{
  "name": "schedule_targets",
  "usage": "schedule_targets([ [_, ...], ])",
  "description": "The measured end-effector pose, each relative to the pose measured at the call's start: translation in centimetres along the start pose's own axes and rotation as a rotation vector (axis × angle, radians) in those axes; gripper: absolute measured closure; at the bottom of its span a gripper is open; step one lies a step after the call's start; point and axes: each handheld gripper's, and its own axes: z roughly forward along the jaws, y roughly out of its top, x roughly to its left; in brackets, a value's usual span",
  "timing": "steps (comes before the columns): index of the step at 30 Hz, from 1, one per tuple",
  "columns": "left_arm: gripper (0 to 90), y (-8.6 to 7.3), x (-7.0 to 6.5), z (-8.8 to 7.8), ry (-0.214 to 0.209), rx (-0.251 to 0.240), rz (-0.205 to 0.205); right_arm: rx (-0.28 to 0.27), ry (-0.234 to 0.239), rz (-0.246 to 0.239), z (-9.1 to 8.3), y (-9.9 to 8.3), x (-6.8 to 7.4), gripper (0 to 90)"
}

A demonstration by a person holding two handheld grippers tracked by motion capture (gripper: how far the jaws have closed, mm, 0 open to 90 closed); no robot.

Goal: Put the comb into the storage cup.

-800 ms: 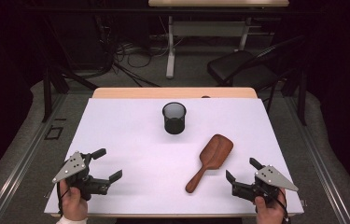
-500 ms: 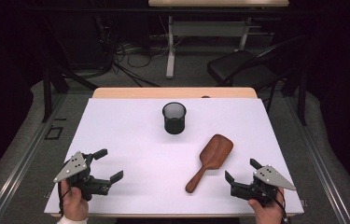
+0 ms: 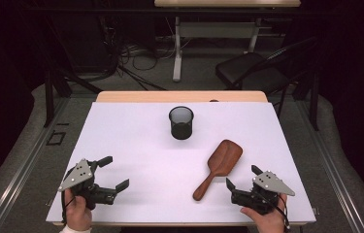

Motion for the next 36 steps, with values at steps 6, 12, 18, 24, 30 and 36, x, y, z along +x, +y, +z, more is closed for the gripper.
schedule_targets([
  [6, 0.9, -0.2, -0.1, 0.2, 0.0, 0.009, 0.003, 0.02, 0.036, -0.007, 0.7, -0.1, 0.8, 14.5],
  [12, 0.9, -0.2, -0.1, 0.1, 0.007, 0.008, -0.005, 0.06, 0.084, -0.022, 1.9, 0.0, 2.2, 21.7],
  [18, 1.0, -0.2, -0.1, 0.5, -0.006, 0.019, -0.004, 0.065, 0.116, -0.032, 2.2, 0.3, 3.1, 37.4],
  [24, 0.9, -0.4, -0.4, 0.3, 0.004, 0.028, 0.001, 0.078, 0.125, -0.024, 2.7, 0.6, 3.2, 42.9],
  [30, 0.9, -0.5, -0.4, -0.2, 0.012, 0.033, -0.003, 0.099, 0.148, -0.006, 3.6, 1.0, 3.7, 47.0],
  [36, 0.9, -0.7, -0.5, -0.3, 0.022, 0.044, -0.001, 0.18, 0.167, 0.001, 5.1, 1.2, 5.1, 53.4],
])
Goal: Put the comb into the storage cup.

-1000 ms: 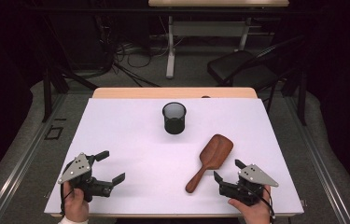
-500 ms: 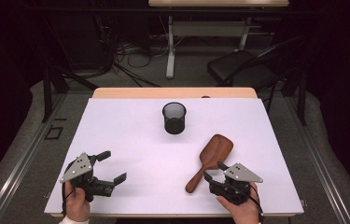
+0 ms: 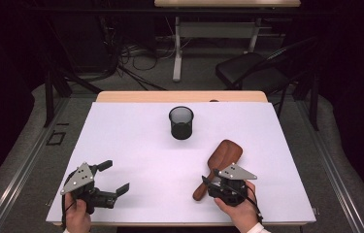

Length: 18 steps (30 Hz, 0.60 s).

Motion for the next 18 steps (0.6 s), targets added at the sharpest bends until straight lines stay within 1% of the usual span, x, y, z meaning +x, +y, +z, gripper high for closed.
schedule_targets([
  [2, 0.9, 0.0, 0.0, 0.0, -0.005, -0.002, -0.001, 0.004, 0.004, 0.002, 0.2, 0.1, 0.1, 54.5],
  [3, 1.0, 0.0, 0.0, 0.1, -0.005, 0.0, 0.001, 0.012, 0.007, 0.007, 0.7, 0.3, 0.3, 58.5],
  [5, 1.0, -0.1, 0.0, 0.1, -0.006, 0.003, 0.002, 0.017, 0.016, 0.012, 1.0, 0.4, 0.3, 60.0],
  [6, 1.0, -0.1, 0.0, 0.1, -0.005, 0.003, 0.0, 0.031, 0.019, 0.022, 1.5, 0.6, 0.4, 63.6],
  [7, 1.0, -0.1, 0.0, 0.0, -0.004, 0.003, -0.001, 0.033, 0.022, 0.023, 1.8, 0.6, 0.4, 65.2],
  [9, 1.0, -0.1, 0.0, 0.0, -0.004, 0.002, -0.002, 0.04, 0.024, 0.021, 2.1, 0.6, 0.4, 66.6],
  [10, 1.0, -0.1, 0.0, 0.0, -0.002, 0.0, -0.003, 0.053, 0.018, 0.016, 2.7, 0.6, 0.5, 70.4],
  [11, 1.0, -0.1, 0.0, 0.0, -0.002, 0.002, -0.003, 0.053, 0.018, 0.016, 2.7, 0.6, 0.5, 70.4],
  [13, 1.0, -0.1, 0.0, 0.0, -0.001, 0.004, -0.002, 0.07, 0.02, 0.016, 3.2, 0.5, 0.6, 76.5],
  [15, 1.0, -0.1, 0.0, 0.0, 0.0, 0.004, 0.0, 0.086, 0.017, 0.019, 3.5, 0.5, 0.8, 80.5],
  [16, 1.0, -0.1, 0.0, 0.0, 0.0, 0.005, -0.001, 0.1, 0.019, 0.012, 3.8, 0.4, 0.9, 84.9],
  [17, 1.0, -0.2, 0.0, 0.0, 0.005, 0.007, 0.002, 0.1, 0.019, 0.012, 3.8, 0.4, 0.9, 84.9],
  [18, 1.0, -0.2, 0.0, 0.0, 0.007, 0.008, 0.002, 0.113, 0.021, 0.002, 3.9, 0.2, 0.9, 87.6],
])
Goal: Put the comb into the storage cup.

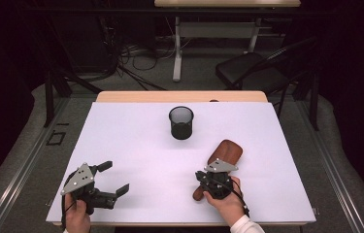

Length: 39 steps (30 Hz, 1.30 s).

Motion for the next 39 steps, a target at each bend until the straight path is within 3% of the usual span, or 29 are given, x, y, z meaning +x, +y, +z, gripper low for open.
schedule_targets([
  [12, 1.1, -0.1, 0.1, 0.0, -0.004, 0.004, -0.006, 0.075, 0.002, 0.033, 0.7, -0.6, -0.5, 90.0],
  [39, 2.3, -0.1, 0.4, 0.8, -0.025, 0.014, -0.011, 0.168, -0.015, 0.018, -0.4, -1.9, -0.6, 90.0],
])
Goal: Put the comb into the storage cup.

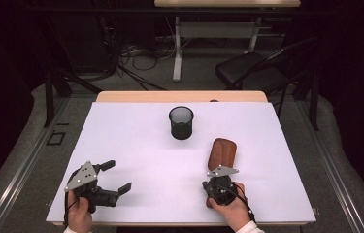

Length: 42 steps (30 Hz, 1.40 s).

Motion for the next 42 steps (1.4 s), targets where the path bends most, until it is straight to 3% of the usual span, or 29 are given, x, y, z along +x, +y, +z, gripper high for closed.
schedule_targets([
  [6, 2.4, 0.0, 0.0, 0.0, 0.003, 0.003, -0.001, 0.034, -0.005, -0.004, -0.3, -0.1, -0.7, 89.9],
  [18, 3.1, 0.0, 0.0, -0.1, 0.004, 0.007, -0.001, 0.099, -0.008, 0.046, -1.4, -0.1, -3.3, 89.9],
  [22, 3.2, -0.1, 0.0, 0.0, 0.001, 0.007, -0.001, 0.114, -0.023, 0.043, -1.7, -0.1, -3.8, 89.9],
  [37, 3.3, -0.1, 0.0, -0.1, 0.01, 0.011, -0.003, 0.13, -0.061, 0.086, -2.8, -0.4, -6.5, 89.5],
  [42, 3.3, -0.1, 0.0, -0.1, 0.009, 0.012, -0.003, 0.122, -0.065, 0.09, -2.8, -0.5, -6.7, 89.3],
])
